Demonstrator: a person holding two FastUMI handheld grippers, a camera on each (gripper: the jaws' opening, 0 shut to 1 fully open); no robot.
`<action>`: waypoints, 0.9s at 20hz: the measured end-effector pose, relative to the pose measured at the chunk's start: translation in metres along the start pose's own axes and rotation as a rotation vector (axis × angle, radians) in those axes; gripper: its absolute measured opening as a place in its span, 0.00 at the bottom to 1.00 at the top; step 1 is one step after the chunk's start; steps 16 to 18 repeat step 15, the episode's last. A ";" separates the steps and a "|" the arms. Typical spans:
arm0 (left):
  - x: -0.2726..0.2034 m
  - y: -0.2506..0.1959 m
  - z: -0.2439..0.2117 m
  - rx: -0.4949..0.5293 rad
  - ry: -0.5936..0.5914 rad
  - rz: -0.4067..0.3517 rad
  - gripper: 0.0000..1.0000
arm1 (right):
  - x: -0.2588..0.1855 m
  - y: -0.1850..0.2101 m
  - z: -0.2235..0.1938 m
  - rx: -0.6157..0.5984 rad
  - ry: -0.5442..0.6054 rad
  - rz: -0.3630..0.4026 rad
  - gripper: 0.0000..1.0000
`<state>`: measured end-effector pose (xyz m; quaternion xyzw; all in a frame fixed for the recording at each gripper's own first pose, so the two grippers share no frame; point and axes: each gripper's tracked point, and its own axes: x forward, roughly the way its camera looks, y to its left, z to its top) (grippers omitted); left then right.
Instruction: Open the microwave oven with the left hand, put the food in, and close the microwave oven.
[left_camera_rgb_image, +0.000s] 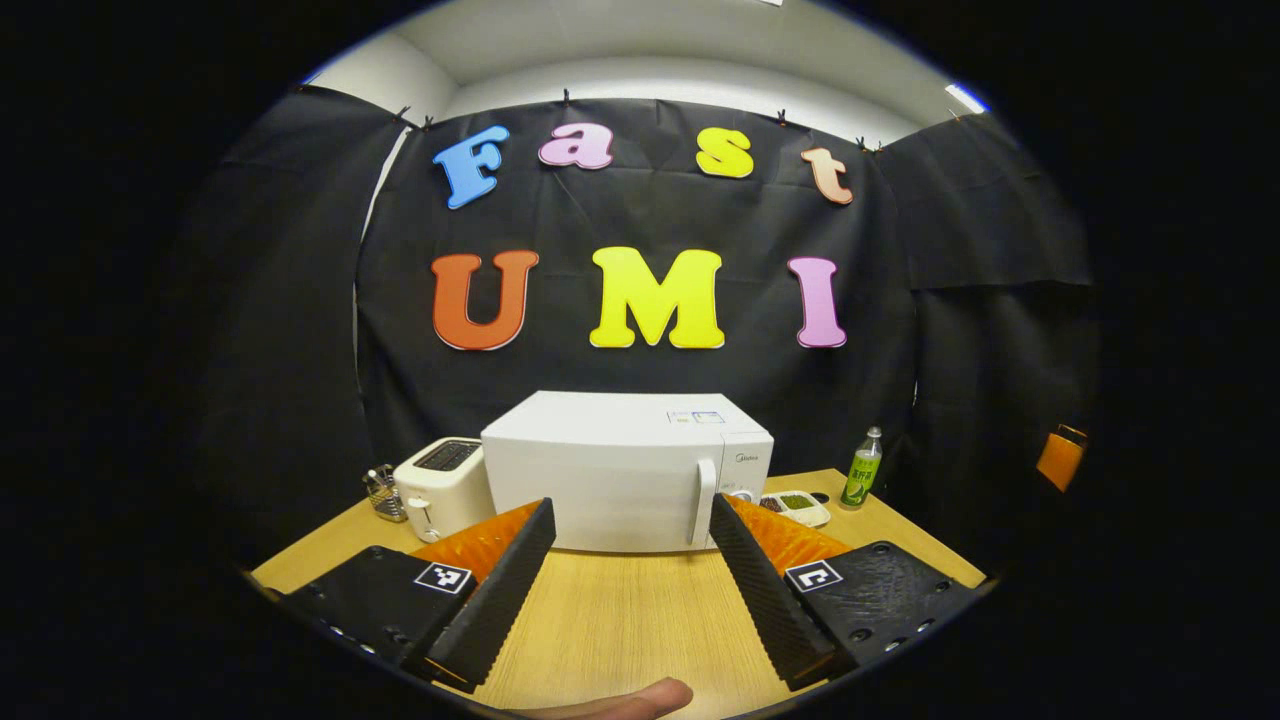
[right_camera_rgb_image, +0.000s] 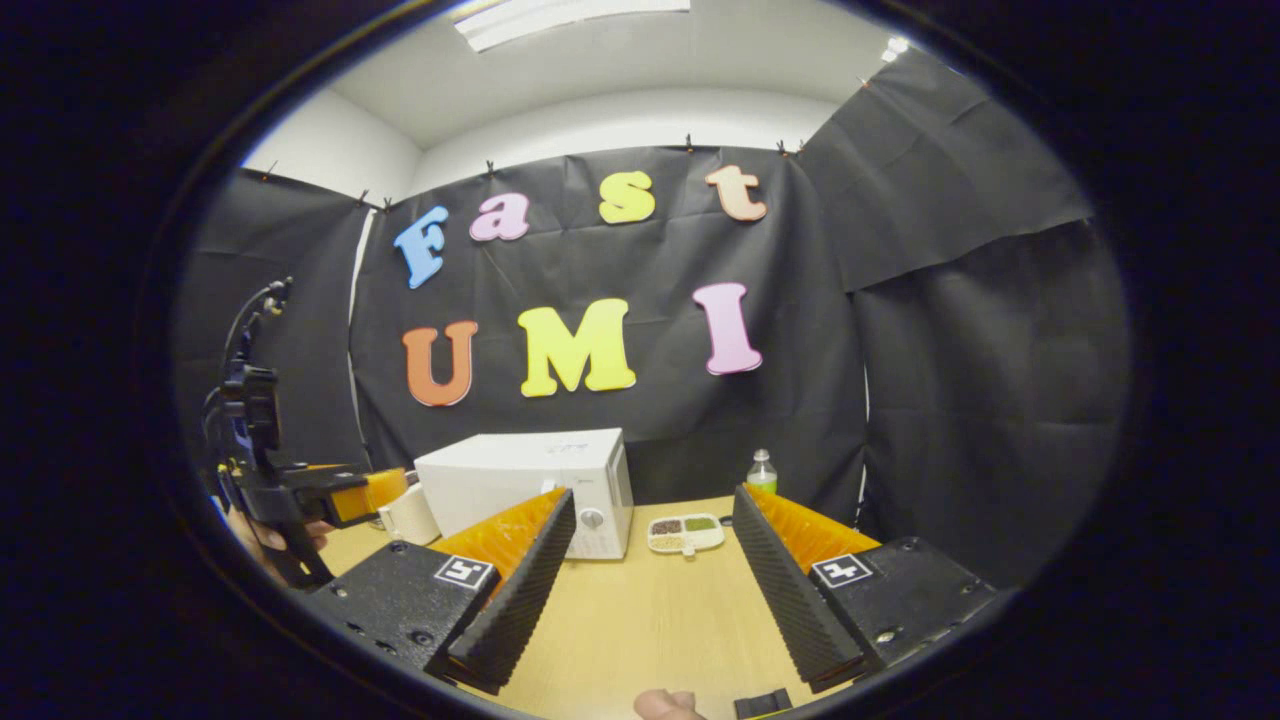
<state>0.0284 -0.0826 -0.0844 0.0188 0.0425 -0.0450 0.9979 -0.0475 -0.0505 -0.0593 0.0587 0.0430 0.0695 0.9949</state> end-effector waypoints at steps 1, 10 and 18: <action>-0.016 0.005 0.013 0.003 -0.022 0.026 0.98 | 0.008 0.008 -0.019 -0.003 -0.009 0.003 1.00; -0.121 0.023 0.055 -0.079 -0.101 0.027 0.95 | -0.028 0.017 0.030 -0.042 -0.082 -0.020 1.00; -0.147 0.028 0.043 -0.024 -0.099 0.045 0.84 | -0.046 0.034 0.039 -0.003 -0.124 -0.006 0.92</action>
